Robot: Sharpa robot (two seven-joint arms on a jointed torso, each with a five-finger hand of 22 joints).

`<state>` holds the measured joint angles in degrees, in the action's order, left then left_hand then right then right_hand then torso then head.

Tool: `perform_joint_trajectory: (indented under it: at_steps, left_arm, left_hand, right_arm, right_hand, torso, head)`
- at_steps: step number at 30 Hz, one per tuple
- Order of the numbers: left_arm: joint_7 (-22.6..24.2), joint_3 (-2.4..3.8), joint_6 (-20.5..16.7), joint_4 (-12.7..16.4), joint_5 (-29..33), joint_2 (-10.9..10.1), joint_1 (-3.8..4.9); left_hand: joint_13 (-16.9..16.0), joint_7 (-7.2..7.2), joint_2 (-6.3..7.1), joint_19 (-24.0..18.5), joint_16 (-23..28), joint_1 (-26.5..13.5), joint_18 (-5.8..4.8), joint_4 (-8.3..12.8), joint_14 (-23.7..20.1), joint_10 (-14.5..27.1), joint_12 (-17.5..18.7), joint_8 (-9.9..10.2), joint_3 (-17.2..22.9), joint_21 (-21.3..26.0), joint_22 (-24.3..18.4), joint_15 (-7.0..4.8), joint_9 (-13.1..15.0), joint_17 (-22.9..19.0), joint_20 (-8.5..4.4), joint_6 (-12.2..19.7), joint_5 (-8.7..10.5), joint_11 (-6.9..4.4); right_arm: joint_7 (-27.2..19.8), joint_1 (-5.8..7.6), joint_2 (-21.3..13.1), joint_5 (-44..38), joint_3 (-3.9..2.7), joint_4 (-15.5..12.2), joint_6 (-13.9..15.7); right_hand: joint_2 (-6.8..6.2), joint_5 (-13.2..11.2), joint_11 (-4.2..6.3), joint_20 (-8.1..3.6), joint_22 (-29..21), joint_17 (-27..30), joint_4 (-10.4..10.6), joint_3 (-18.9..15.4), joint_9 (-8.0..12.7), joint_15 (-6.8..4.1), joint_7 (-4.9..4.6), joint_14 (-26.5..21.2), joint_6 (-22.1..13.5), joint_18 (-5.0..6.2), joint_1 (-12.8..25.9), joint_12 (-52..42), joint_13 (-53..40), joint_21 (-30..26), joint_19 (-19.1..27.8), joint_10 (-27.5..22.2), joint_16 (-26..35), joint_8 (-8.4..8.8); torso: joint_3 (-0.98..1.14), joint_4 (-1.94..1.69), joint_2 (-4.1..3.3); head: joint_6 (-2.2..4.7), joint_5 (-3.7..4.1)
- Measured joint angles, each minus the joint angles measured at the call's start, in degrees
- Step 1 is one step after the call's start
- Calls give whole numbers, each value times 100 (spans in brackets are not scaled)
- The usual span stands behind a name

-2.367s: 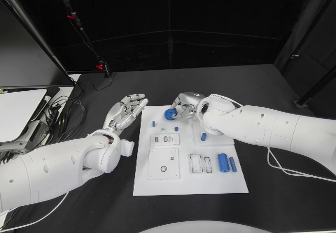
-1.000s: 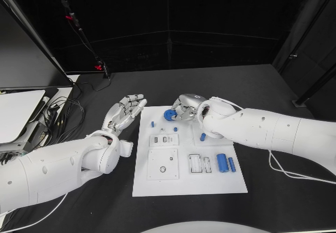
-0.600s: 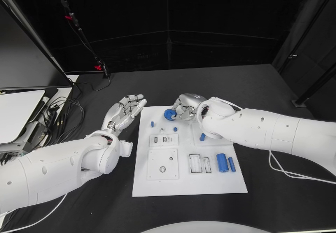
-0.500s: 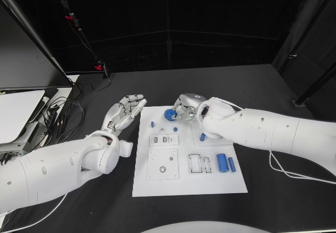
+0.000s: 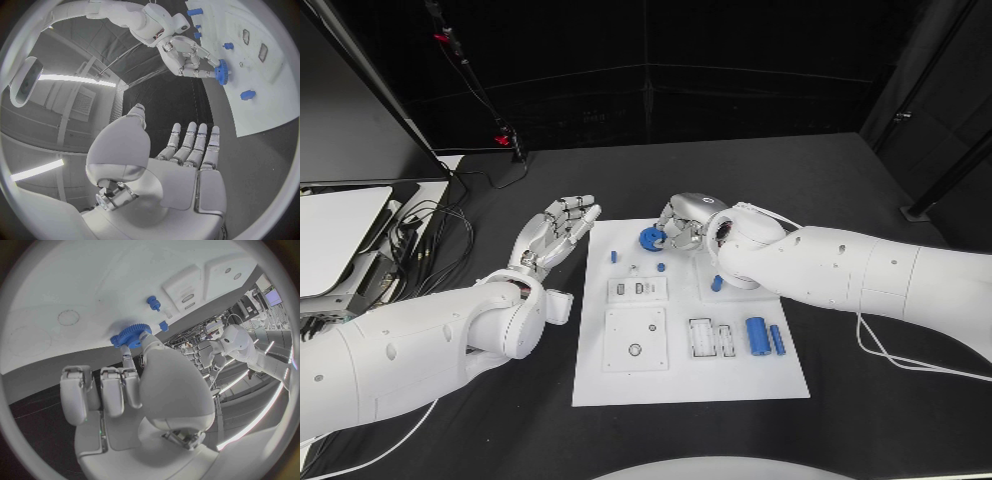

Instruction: Assemble the parts on the task board

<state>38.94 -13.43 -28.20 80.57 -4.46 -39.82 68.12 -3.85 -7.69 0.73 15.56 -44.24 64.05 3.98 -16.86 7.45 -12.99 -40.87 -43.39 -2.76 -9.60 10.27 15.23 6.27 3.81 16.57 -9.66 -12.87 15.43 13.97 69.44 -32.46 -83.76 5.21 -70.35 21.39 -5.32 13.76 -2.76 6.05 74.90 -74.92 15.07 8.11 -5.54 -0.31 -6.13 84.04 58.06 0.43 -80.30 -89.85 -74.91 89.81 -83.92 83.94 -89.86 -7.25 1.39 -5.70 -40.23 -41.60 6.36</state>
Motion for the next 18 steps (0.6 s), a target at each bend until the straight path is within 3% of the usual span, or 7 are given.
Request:
perform_joint_trajectory:
  at_steps: [18]
  left_arm:
    - [0,-2,0,-10,0,6,0]
  left_hand:
    - [0,0,0,0,0,0,0,0,0,0,0,0,0,0,0,0,-5,0,0,0,0,0]
  right_arm:
    - [23,-10,10,18,0,-13,67]
  right_hand:
    - [9,21,-3,0,0,1,-11,-9,85,0,-76,0,-215,0,-9,0,0,0,0,3,0,188]
  torso:
    - [-2,0,0]
  head:
    - [10,4]
